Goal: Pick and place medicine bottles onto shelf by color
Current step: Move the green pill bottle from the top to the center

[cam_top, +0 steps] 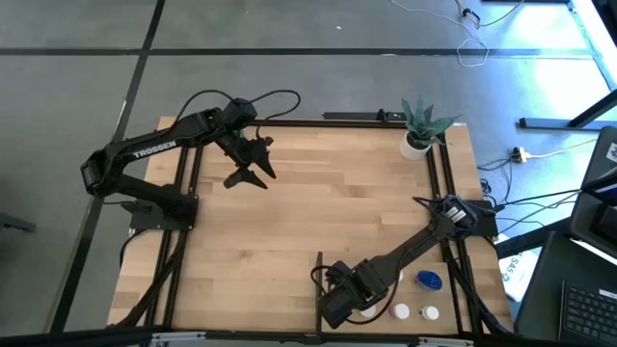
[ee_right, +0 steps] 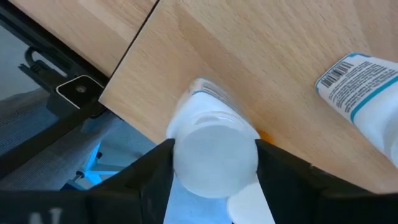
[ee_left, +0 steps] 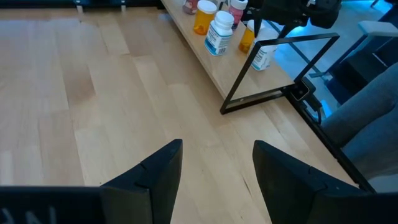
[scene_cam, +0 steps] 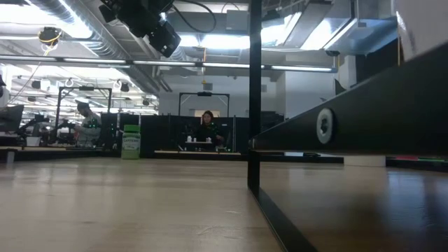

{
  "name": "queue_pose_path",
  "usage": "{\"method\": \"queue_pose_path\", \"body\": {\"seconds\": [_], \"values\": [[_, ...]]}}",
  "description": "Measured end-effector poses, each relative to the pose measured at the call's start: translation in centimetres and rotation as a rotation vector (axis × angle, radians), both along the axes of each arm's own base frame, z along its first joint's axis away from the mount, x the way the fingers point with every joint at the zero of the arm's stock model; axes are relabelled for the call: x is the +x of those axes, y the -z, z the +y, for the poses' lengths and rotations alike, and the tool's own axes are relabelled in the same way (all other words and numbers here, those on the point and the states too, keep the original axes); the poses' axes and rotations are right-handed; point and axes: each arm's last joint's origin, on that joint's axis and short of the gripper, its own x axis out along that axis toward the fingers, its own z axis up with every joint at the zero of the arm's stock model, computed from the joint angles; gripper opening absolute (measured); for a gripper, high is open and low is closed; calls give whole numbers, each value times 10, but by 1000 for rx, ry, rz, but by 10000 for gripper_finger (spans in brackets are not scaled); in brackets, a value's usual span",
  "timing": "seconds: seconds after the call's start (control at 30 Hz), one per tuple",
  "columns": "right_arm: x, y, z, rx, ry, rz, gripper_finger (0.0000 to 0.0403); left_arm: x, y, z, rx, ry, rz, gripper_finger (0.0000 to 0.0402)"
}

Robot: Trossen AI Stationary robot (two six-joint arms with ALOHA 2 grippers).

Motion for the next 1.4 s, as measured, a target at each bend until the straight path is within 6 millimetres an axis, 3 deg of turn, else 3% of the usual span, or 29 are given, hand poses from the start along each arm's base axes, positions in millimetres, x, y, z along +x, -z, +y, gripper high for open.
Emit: {"method": "queue_pose_path", "body": {"seconds": [1.0, 1.4], "values": [[7, -2, 1, 57, 1, -48, 225, 0, 0, 0, -2, -1, 2, 190], [4, -16, -8, 19, 25, -94, 225, -1, 1, 0, 14, -21, 22, 190]]}}
